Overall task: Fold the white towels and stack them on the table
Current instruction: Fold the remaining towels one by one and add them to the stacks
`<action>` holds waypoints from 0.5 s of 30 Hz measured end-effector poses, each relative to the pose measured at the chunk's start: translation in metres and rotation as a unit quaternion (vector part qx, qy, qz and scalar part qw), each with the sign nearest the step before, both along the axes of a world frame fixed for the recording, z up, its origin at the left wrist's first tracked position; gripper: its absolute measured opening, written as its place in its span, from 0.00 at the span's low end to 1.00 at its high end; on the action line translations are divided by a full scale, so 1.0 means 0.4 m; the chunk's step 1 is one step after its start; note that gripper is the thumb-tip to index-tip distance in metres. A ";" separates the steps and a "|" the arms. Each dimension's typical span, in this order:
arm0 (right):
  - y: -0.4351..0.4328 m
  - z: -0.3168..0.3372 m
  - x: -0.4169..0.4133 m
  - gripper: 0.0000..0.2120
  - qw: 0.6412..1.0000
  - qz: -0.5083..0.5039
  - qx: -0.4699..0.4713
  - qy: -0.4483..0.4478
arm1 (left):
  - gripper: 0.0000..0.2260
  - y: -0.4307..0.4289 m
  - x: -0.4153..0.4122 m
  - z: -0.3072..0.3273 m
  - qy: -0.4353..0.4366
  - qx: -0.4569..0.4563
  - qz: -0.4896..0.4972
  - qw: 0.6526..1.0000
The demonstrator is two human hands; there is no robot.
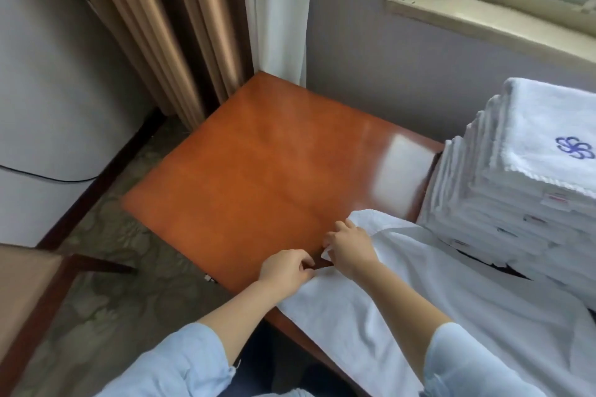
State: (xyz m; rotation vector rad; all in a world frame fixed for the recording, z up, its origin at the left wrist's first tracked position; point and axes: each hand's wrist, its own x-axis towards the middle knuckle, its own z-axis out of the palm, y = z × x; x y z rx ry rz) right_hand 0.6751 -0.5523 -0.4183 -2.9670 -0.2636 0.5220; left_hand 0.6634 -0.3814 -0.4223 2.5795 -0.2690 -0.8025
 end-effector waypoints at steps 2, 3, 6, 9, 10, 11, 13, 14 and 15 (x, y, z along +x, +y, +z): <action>-0.006 0.009 -0.010 0.14 0.999 -0.019 0.033 0.001 | 0.08 -0.010 -0.016 0.001 0.003 0.009 -0.018 1.000; -0.010 0.020 -0.013 0.13 0.997 -0.041 0.064 -0.005 | 0.07 -0.014 -0.022 0.003 0.003 0.012 -0.023 1.000; -0.023 0.078 -0.008 0.08 0.976 -0.117 0.174 -0.051 | 0.10 -0.018 -0.034 0.021 0.024 -0.001 -0.019 1.000; -0.025 0.157 0.023 0.03 0.942 -0.163 0.271 -0.113 | 0.13 -0.019 -0.044 0.048 0.052 0.005 -0.029 0.998; -0.024 0.186 0.033 0.04 0.928 -0.180 0.301 -0.130 | 0.10 -0.020 -0.048 0.055 0.054 0.006 -0.034 0.998; -0.025 0.214 0.043 0.05 0.913 -0.195 0.329 -0.141 | 0.07 -0.022 -0.051 0.064 0.052 0.004 -0.036 0.998; -0.029 0.258 0.058 0.05 0.890 -0.215 0.372 -0.154 | 0.08 -0.020 -0.051 0.089 0.044 -0.001 -0.025 0.999; -0.032 0.281 0.063 0.05 0.882 -0.219 0.385 -0.164 | 0.09 -0.014 -0.047 0.109 0.033 -0.001 -0.016 0.999; -0.037 0.294 0.068 0.05 0.877 -0.222 0.390 -0.172 | 0.09 -0.008 -0.040 0.125 0.018 -0.001 -0.002 1.000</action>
